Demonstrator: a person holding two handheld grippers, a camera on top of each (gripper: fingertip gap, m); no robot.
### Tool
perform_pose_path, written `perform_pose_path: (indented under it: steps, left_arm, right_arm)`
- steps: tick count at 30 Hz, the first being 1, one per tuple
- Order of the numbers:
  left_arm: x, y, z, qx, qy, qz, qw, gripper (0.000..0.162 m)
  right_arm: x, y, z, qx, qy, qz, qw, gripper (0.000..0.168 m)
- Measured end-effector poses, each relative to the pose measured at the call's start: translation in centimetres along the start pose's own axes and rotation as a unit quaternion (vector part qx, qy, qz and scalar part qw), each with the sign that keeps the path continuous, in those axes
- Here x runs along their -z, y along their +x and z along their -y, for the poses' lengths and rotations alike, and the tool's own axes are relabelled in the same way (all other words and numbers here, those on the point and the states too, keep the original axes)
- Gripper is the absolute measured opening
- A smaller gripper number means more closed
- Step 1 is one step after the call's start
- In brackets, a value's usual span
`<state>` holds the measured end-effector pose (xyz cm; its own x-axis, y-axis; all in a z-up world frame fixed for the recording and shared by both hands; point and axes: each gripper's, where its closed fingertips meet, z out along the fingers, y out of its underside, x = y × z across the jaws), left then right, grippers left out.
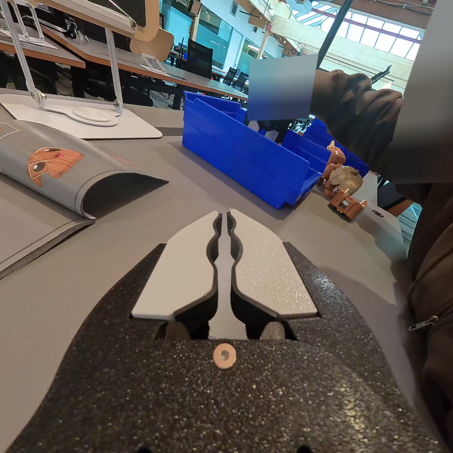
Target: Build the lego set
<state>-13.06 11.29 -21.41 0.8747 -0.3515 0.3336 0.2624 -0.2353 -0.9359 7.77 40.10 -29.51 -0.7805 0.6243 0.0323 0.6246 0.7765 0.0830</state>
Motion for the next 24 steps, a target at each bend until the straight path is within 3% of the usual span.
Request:
perform_pose_path:
  steps: [8,12,16,18,21,24]
  left_arm:
    - [0.0,0.2,-0.2,-0.007,-0.005,0.001,1.000,0.004]
    - [0.3,0.5,-0.4,-0.009,-0.010,0.005,1.000,0.004]
    - [0.7,0.4,-0.9,-0.008,-0.022,0.016,1.000,0.003]
    - [0.7,0.4,-1.2,-0.010,-0.033,0.023,0.999,0.003]
    - [0.6,0.5,-1.7,-0.019,-0.050,0.029,0.998,0.003]
    - [0.6,0.9,-2.0,-0.029,-0.058,0.029,0.997,0.003]
  right_arm:
    - [-0.5,-0.6,-0.1,-0.024,-0.036,0.050,0.998,0.017]
    - [2.2,-1.9,0.1,-0.054,-0.012,0.022,0.998,0.017]
    - [7.7,-7.0,6.2,-0.062,0.134,0.008,0.989,0.017]
    - [8.8,-10.7,10.1,-0.055,0.178,0.017,0.982,0.017]
    - [7.6,-14.1,14.7,-0.055,0.190,0.002,0.980,0.017]
    - [5.0,-14.9,16.7,-0.086,0.172,-0.019,0.981,0.017]
